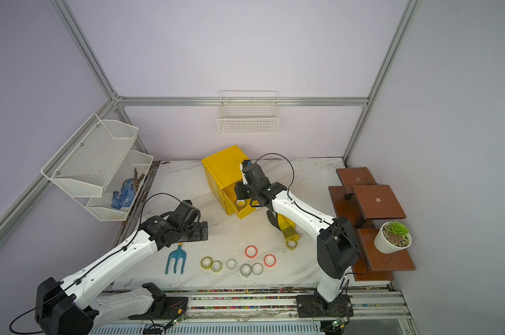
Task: Place the transparent tape into the drawer according to color
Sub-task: Place the tape in the drawer, then move the tape to the center of the board.
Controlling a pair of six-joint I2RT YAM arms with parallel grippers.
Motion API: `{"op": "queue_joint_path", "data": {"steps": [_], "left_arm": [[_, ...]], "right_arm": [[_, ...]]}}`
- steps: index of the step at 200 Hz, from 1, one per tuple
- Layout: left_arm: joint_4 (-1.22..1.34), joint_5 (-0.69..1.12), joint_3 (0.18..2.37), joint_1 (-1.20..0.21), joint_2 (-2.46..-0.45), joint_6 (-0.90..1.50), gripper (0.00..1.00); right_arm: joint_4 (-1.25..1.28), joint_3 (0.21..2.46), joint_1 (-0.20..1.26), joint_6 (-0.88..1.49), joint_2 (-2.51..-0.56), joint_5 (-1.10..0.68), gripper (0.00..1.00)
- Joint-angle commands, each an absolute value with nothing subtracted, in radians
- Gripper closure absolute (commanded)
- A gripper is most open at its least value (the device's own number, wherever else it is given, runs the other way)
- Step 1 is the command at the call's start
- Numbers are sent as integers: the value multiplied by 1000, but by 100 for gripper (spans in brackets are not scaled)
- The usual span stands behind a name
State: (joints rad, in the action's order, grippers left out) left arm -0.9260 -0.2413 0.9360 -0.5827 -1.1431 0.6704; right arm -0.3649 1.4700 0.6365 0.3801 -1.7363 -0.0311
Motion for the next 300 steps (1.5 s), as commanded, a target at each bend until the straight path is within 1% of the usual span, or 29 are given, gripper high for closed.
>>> {"op": "queue_joint_path", "data": {"steps": [1,12,50,87,131,147,173,196,237,256,300], "left_arm": [[-928,-216,933,-574,-1123,674,0],[-928,-203,933,-574,-1126,664,0],[-931,-159,924,-573,-1144,652,0],[-918,-87,895,-577,-1188,662,0],[-919,-59,870,-621,-1247,671,8],[-919,-49,860,-657,-1267,676,9],[-916,-34,833,-717,-1305,694,11],[-906,-10,808,-747,-1347,711,14],[-864,17,780,-775,-1404,733,19],[-862,14,780,-775,-1476,740,24],[-848,-15,795,-775,-1498,732,28]], "right_arm": [[-308,1476,629,394,-1689,4,45],[-290,1467,629,395,-1664,14,42],[-246,1391,628,409,-1548,37,41],[-220,1238,630,424,-1357,40,41],[-230,1030,630,443,-1172,62,41],[-240,983,630,447,-1127,75,41],[-252,939,629,447,-1088,96,41],[-255,925,630,445,-1071,104,41],[-250,911,628,437,-1055,118,41],[-250,907,627,435,-1048,121,41],[-255,891,628,431,-1024,142,41]]}}
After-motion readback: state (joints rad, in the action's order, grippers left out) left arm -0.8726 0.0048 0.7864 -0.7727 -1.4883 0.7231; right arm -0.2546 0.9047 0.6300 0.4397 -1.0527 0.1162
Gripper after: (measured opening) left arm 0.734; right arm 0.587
